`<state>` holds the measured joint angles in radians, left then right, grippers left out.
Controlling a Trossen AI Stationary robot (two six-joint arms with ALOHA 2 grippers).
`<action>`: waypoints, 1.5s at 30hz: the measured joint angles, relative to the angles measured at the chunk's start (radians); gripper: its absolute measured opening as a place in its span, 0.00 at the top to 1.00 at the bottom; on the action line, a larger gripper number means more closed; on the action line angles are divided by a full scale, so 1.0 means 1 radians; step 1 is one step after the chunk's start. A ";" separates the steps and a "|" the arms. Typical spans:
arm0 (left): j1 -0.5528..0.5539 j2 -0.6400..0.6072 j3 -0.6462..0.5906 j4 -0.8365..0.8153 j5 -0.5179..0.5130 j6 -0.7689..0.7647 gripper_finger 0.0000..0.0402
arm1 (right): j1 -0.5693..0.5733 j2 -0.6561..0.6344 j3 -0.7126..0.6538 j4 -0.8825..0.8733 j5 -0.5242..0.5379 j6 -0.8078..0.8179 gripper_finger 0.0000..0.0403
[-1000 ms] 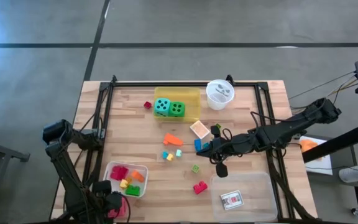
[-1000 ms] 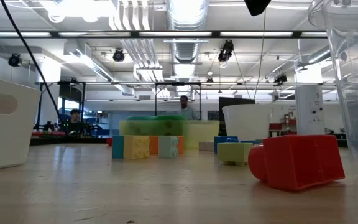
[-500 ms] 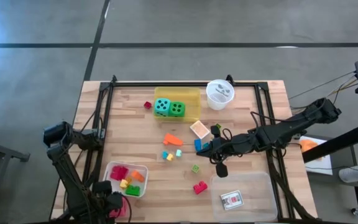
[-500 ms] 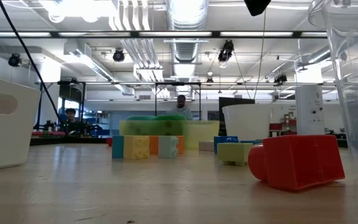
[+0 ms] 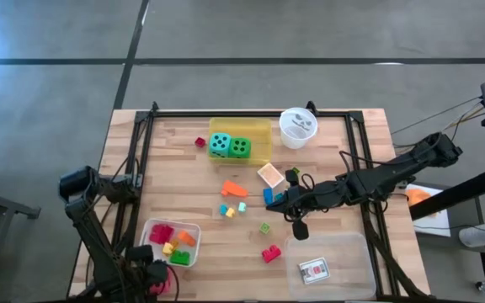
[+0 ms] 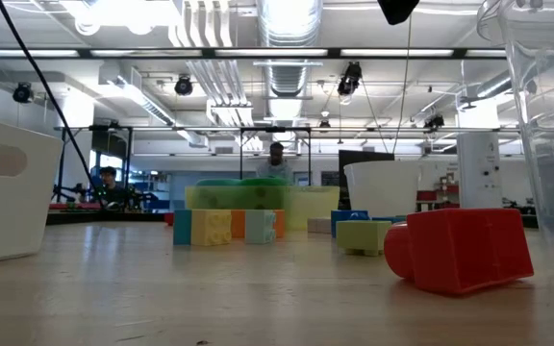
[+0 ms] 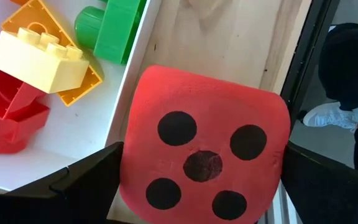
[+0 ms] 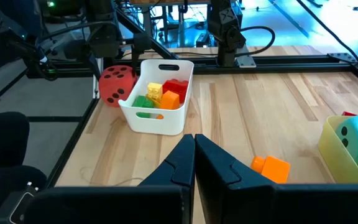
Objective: Pick & Place Toys
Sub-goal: Put the pink die into the yellow bin
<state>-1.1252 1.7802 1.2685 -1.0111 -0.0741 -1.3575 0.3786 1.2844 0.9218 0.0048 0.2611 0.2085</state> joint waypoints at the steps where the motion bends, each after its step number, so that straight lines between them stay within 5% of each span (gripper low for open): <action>1: 0.000 0.000 -0.008 0.009 0.000 0.000 0.01 | 0.000 0.000 0.000 0.000 0.000 0.000 0.98; 20: 0.000 -0.003 -0.029 0.053 -0.031 -0.046 0.02 | 0.001 0.000 0.000 0.000 0.000 0.000 0.98; 23: 0.005 -0.003 -0.027 0.057 -0.038 -0.160 0.06 | 0.001 0.000 0.000 0.000 0.000 0.000 0.98; 29: 0.006 -0.006 -0.027 0.056 -0.045 -0.140 0.25 | 0.001 0.000 0.000 0.000 0.000 0.000 0.98; 45: 0.008 -0.023 -0.026 0.210 -0.078 -0.321 0.26 | 0.000 0.000 0.000 0.000 0.000 0.000 0.98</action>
<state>-1.1172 1.7571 1.2427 -0.8009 -0.1523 -1.6787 0.3790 1.2843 0.9218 0.0051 0.2611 0.2085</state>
